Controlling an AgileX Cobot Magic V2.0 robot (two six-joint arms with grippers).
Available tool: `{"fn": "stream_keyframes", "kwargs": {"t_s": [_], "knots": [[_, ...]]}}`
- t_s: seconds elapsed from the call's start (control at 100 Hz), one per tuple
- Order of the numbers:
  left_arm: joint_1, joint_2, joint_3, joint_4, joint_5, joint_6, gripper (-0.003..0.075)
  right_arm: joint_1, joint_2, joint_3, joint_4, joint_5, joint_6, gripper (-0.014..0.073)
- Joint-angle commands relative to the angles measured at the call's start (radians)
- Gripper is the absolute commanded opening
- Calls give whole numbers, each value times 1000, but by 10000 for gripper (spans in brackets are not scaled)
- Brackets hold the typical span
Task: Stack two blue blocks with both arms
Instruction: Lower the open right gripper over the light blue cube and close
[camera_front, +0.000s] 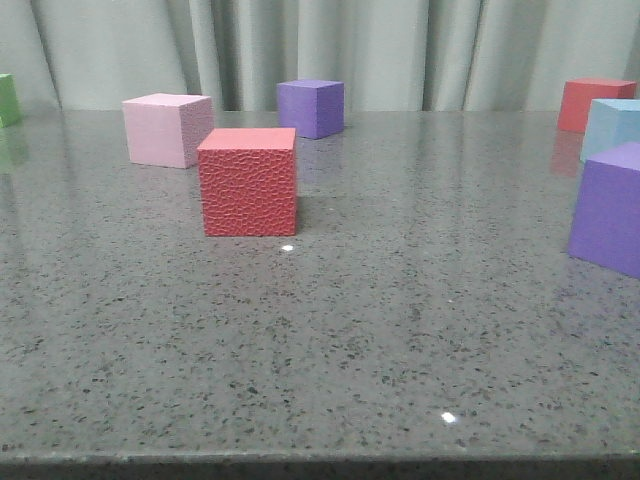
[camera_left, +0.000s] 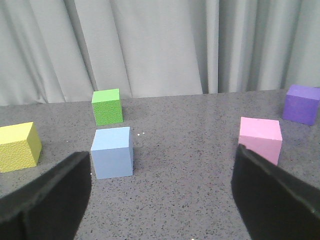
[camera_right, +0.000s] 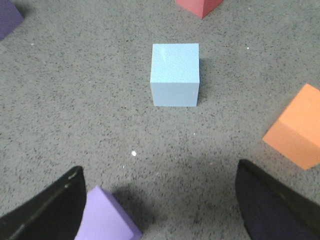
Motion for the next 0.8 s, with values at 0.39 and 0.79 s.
{"fn": "stream_keyframes", "kwargs": {"t_s": [0.39, 0.79], "knots": [[3, 8, -39, 0, -82, -7, 569, -53, 484, -575, -35, 269, -5, 609], [3, 8, -39, 0, -82, -7, 569, -90, 727, -735, 64, 307, -47, 609]]}}
